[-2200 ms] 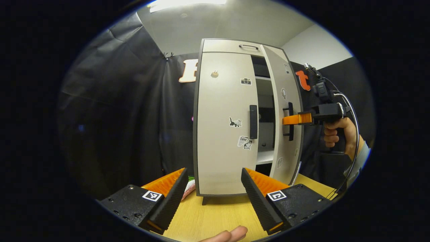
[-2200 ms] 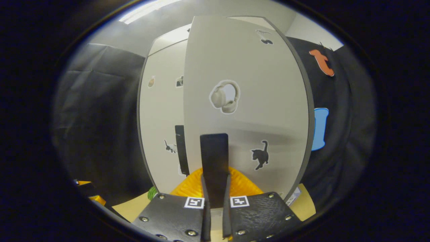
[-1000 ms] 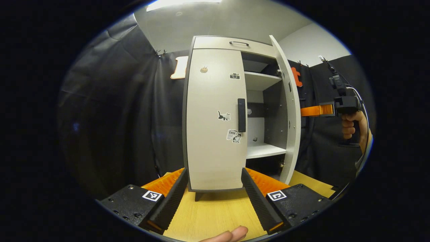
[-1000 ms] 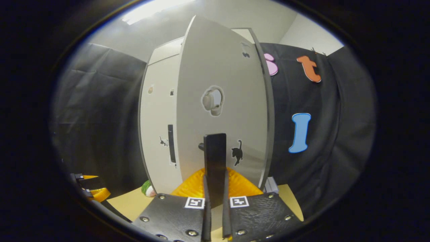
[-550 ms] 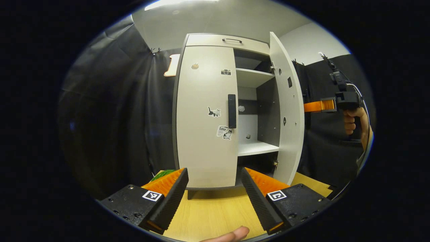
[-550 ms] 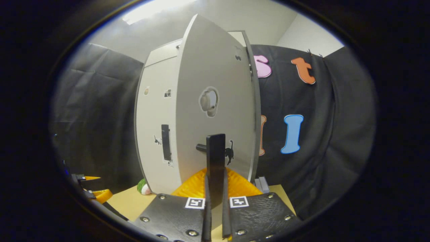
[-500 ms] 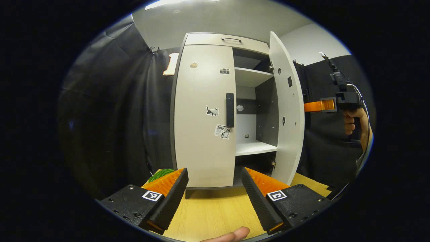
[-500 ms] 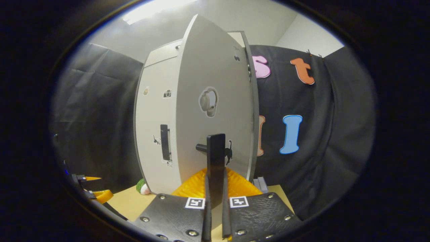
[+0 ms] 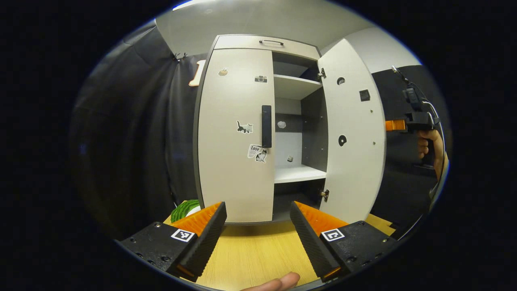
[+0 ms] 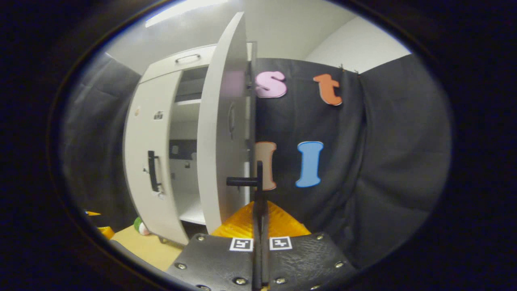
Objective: Open the right door of the double-door shoe cabinet with the right hand, and open the left door with the left hand.
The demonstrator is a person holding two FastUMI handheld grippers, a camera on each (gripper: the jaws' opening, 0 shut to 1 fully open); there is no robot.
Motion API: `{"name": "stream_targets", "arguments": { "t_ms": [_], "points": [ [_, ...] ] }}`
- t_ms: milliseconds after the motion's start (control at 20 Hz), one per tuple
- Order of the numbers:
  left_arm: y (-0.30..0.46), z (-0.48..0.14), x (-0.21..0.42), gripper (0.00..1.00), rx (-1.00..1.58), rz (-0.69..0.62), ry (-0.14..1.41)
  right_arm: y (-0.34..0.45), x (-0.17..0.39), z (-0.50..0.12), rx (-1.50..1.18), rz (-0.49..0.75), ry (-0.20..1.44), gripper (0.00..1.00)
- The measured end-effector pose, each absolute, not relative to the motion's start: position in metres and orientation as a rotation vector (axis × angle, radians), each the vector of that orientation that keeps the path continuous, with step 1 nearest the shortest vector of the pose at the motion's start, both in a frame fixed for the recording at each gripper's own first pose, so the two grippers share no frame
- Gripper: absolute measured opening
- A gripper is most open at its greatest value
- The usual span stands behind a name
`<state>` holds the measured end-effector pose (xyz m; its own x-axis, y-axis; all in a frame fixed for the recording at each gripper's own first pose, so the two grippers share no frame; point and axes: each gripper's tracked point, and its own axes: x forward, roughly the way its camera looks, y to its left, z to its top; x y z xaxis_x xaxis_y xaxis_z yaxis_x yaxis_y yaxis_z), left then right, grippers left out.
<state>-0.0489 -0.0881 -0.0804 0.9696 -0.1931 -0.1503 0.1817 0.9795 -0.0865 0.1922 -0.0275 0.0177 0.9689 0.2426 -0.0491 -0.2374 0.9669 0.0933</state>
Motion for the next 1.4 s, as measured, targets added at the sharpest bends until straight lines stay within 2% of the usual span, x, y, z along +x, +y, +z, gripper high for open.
{"name": "stream_targets", "arguments": {
  "t_ms": [150,400,450,500,600,700,750,850,1000,1050,1250,1300,1400],
  "points": [
    [-0.09,-0.078,-0.044,0.98,-0.061,-0.18,0.157,-0.018,0.183,0.02,0.224,0.326,0.082,0.01],
    [-0.096,-0.072,-0.027,0.98,-0.084,-0.182,0.158,-0.026,0.186,0.018,0.142,0.294,0.055,0.01],
    [-0.096,-0.07,-0.021,0.98,-0.076,-0.176,0.16,-0.025,0.186,0.017,0.136,0.297,0.052,0.04],
    [-0.096,-0.066,-0.014,0.98,-0.07,-0.172,0.155,-0.024,0.185,0.017,0.132,0.303,0.049,0.01],
    [-0.1,-0.054,0.003,0.98,-0.064,-0.184,0.129,-0.024,0.184,0.015,0.141,0.311,0.05,0.01],
    [-0.103,-0.046,0.02,0.98,-0.083,-0.192,0.121,-0.033,0.18,0.009,0.15,0.275,0.052,0.03],
    [-0.104,-0.041,0.03,0.98,-0.092,-0.194,0.12,-0.041,0.173,0.004,0.146,0.246,0.041,0.07],
    [-0.103,-0.03,0.051,0.98,-0.115,-0.187,0.105,-0.066,0.166,-0.001,0.141,0.151,-0.004,0.43],
    [-0.106,-0.014,0.079,0.98,-0.151,-0.179,0.079,-0.082,0.14,-0.008,0.173,0.11,-0.029,0.97],
    [-0.108,-0.011,0.088,0.98,-0.152,-0.177,0.081,-0.084,0.134,-0.014,0.195,0.106,-0.02,1.0],
    [-0.111,0.004,0.132,0.98,-0.125,-0.143,0.052,-0.089,0.099,-0.028,0.233,0.112,-0.008,1.0],
    [-0.114,0.003,0.142,0.97,-0.124,-0.144,0.06,-0.087,0.09,-0.03,0.238,0.123,-0.009,0.96],
    [-0.117,0.005,0.162,0.98,-0.131,-0.145,0.066,-0.076,0.074,-0.034,0.235,0.15,-0.009,0.99]
  ]
}}
